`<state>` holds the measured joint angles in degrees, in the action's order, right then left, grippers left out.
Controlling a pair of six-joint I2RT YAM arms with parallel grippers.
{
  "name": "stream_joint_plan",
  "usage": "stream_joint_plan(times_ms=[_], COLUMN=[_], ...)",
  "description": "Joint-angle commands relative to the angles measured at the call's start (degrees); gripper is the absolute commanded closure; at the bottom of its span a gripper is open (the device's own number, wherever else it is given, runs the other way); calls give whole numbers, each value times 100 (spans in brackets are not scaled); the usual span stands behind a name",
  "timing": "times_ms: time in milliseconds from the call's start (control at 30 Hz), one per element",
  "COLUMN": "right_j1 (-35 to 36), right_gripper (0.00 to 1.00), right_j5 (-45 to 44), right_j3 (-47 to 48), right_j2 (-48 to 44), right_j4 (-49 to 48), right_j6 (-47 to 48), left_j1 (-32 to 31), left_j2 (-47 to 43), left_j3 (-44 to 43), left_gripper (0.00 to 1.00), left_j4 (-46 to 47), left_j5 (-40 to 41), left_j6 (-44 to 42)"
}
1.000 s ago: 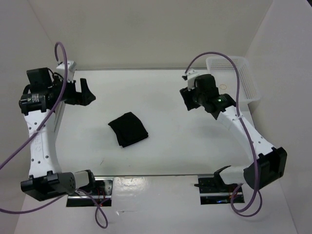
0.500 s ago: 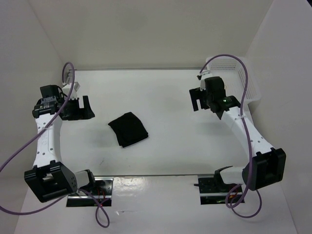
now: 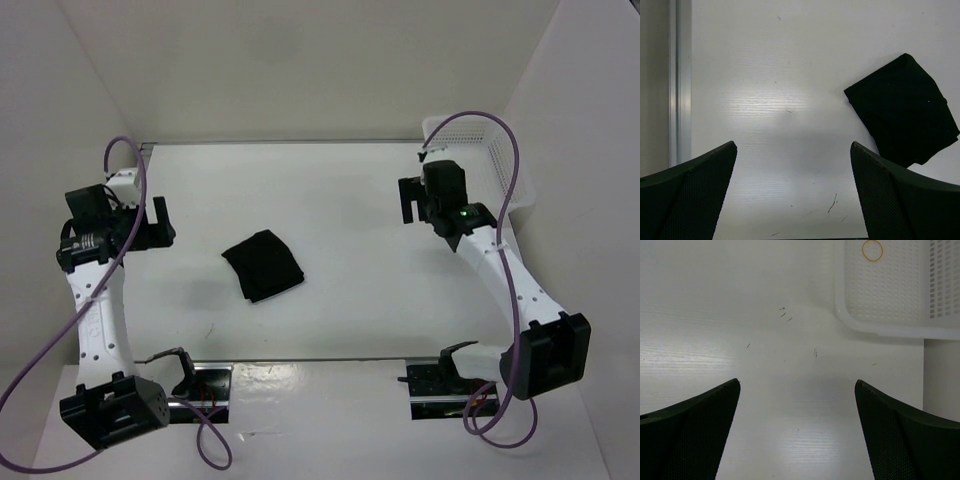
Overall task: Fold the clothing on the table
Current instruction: Fold the skirt
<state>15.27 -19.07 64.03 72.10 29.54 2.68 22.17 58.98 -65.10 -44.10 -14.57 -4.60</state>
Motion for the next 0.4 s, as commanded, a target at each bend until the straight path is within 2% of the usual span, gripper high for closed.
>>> stream_joint_plan(times_ms=[0,367], right_j1=[3,3], right_gripper=[1,1], right_j5=[-264,-10], right_j3=[-31,-154], right_j2=[-187,-688], right_j4=[-431,-493], right_j6=[-127,-127], left_j1=[24,24], left_j2=[148,-97], left_j3=[50,50], left_gripper=[0,0], left_j4=[191,191], left_j5=[156,156], left_j6=[100,100])
